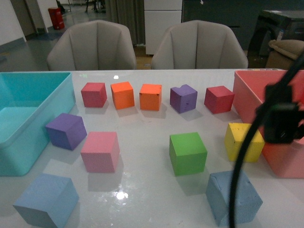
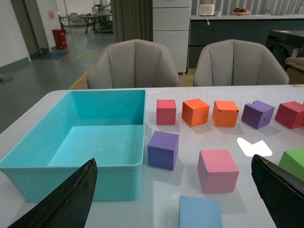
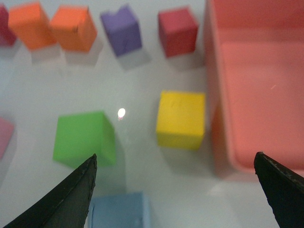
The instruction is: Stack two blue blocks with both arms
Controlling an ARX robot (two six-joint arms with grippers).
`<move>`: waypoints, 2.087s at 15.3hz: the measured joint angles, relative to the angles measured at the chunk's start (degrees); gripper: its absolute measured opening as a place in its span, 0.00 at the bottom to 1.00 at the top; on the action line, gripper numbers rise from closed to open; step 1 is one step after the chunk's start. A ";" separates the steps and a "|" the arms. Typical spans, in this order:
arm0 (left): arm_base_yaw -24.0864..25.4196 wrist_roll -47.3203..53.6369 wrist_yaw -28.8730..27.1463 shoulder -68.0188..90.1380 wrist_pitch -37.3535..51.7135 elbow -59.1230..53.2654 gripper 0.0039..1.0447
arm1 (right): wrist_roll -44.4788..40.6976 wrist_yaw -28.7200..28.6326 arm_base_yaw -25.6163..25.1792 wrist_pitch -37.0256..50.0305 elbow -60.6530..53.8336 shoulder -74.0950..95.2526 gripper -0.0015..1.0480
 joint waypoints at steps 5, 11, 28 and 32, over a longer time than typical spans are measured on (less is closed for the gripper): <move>0.00 0.00 0.00 0.00 0.00 0.00 0.94 | 4.90 -1.20 8.41 -4.83 3.26 11.47 0.94; 0.00 0.00 0.00 0.00 0.00 0.00 0.94 | 7.69 -1.92 8.20 -7.74 4.81 16.59 0.94; 0.00 0.00 0.00 0.00 0.00 0.00 0.94 | 7.91 -3.74 6.71 1.40 -2.95 15.34 0.44; 0.00 0.00 0.00 0.00 -0.02 -0.02 0.94 | 7.39 -1.42 9.16 -5.75 -1.07 2.08 0.42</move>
